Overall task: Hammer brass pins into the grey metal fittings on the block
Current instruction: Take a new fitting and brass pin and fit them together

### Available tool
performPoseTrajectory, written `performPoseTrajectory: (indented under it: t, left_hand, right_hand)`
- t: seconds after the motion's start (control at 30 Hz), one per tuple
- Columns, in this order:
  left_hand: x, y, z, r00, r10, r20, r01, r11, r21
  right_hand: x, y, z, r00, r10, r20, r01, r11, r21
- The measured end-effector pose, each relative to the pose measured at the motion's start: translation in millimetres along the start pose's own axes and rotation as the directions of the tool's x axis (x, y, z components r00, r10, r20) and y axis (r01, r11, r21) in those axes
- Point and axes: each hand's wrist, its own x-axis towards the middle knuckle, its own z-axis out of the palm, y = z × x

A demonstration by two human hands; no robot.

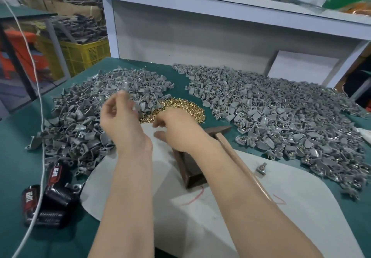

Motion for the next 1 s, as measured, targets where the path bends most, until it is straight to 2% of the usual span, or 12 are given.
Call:
performPoseTrajectory:
  t: [0.1,0.2,0.43,0.53,0.67,0.8,0.93,1.0]
  left_hand:
    - [5.3,6.9,-4.4,0.995,0.07,-0.069,-0.072,0.997,-0.022]
    - [9.9,9.8,-7.4,0.99,0.087,-0.108,-0.092,0.995,-0.042]
    - [1.7,-0.4,0.1,0.997,0.062,-0.035,-0.062,0.998,0.012]
    - [0.3,-0.1,0.6,0.998,0.066,-0.017,-0.066,0.998,0.022]
    - [0.1,0.9,-0.3,0.996,0.088,-0.032,-0.088,0.996,0.004]
    - [0.0,0.8,-0.6,0.995,0.089,-0.043,-0.09,0.996,-0.008]
    - [1.2,0.6,-0.9,0.994,0.097,-0.048,-0.097,0.995,-0.005]
    - [1.8,0.7,-1.4,0.994,0.094,-0.049,-0.095,0.995,-0.007]
  right_hand:
    - [13.9,-13.1,14.4,0.986,0.004,0.167,0.026,0.984,-0.176]
    - [23.2,-22.4,23.4,0.969,0.018,0.245,0.051,0.961,-0.273]
    - [28.7,-28.6,23.9,0.933,-0.053,0.355,0.148,0.958,-0.246]
    - [23.5,-27.7,21.0,0.927,-0.063,0.37,0.162,0.956,-0.243]
    - [18.7,-26.2,16.3,0.954,-0.048,0.294,0.134,0.951,-0.279]
    - [15.1,-27.6,15.5,0.937,-0.019,0.35,0.139,0.936,-0.323]
    - [10.9,-31.5,13.3,0.934,-0.045,0.354,0.154,0.946,-0.287]
    - [10.3,-30.6,10.8,0.934,-0.023,0.357,0.145,0.936,-0.321]
